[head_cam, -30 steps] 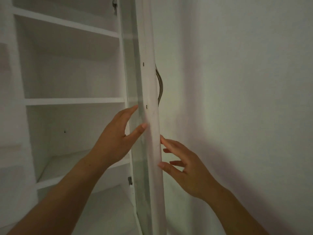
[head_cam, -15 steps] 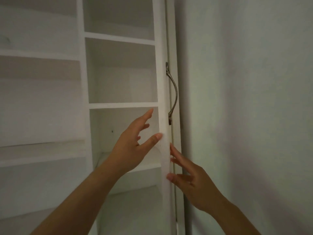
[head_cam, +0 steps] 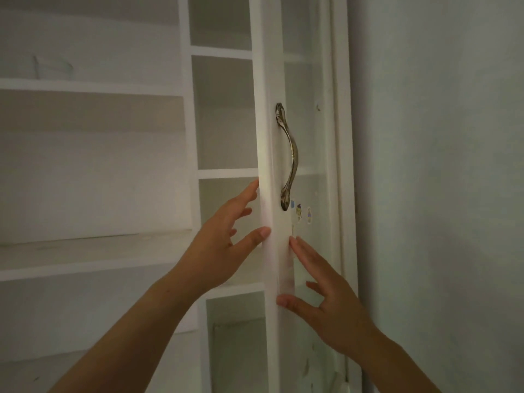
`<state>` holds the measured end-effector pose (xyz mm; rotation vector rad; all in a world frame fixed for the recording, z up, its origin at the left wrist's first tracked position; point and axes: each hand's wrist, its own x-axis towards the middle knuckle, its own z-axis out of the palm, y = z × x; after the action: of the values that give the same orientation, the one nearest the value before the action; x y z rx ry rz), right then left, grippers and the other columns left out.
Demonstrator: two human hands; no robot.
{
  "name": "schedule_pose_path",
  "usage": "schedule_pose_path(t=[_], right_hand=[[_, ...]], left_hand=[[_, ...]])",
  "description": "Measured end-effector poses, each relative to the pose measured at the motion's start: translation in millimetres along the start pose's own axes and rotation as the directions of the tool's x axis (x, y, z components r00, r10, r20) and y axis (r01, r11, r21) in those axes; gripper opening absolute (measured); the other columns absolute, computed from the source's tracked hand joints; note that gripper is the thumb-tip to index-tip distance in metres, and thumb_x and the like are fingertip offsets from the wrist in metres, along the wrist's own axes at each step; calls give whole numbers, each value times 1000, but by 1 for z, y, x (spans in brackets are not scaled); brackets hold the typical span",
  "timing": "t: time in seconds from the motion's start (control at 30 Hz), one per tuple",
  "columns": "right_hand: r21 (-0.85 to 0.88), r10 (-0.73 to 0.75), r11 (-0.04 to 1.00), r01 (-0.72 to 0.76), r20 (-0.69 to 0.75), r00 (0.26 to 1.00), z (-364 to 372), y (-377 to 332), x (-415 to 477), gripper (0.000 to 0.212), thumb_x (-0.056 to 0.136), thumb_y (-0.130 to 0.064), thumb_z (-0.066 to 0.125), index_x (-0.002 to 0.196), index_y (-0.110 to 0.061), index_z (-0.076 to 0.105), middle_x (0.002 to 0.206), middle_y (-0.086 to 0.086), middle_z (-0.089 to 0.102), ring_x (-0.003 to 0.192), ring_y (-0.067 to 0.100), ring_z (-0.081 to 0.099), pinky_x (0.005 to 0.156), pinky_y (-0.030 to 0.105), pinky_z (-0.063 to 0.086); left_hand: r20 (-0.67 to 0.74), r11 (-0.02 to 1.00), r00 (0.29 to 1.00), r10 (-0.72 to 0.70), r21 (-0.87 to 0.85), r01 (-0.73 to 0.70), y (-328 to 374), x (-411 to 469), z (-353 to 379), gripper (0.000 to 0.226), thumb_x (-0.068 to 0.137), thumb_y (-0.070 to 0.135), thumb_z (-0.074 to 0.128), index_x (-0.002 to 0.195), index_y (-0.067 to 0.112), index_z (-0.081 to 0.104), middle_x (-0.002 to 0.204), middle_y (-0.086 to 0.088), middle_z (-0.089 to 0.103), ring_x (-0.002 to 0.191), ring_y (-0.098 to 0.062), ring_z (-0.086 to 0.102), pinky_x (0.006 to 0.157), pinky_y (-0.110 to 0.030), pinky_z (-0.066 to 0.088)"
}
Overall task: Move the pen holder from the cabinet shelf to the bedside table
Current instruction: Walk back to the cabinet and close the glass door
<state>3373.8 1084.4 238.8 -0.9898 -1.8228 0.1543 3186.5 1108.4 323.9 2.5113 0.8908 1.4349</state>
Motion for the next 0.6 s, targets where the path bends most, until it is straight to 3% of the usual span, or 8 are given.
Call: schedule_pose_path(t=[0.2,0.4,0.5,0.6], right_hand=[[-51,12,999,-12,-4,1000,32,10,32,89,63,-73,59,134,-60,6,147,-38,1,135,-11,7,112,44,27],[-123,30,992,-33,-29,999,72,22,57,90,65,-68,61,137,-56,9,145,-39,-5,133,-15,3,113,31,19],[-161,20,987,-28,-53,998,85,27,67,89,64,-68,61,137,-56,10,146,-38,-5,135,-12,4,112,30,19],[-212,-1,977,-18,-89,996,97,32,79,88,64,-67,63,134,-59,10,147,-36,-6,136,-11,0,110,23,16]], left_hand=[[42,999,999,-31,-23,32,-37,5,-20,70,76,52,49,134,53,9,137,22,34,120,0,38,97,-28,37],[-21,999,1000,-23,46,24,-78,11,-33,64,73,52,49,120,59,6,124,30,29,114,4,33,98,-24,35],[-46,988,999,8,156,-1,-96,18,-40,70,76,50,51,131,46,8,135,20,30,114,5,26,97,-20,29],[-47,974,996,81,218,-69,-115,26,-50,79,70,55,52,130,49,1,145,18,23,119,7,19,98,-23,27]])
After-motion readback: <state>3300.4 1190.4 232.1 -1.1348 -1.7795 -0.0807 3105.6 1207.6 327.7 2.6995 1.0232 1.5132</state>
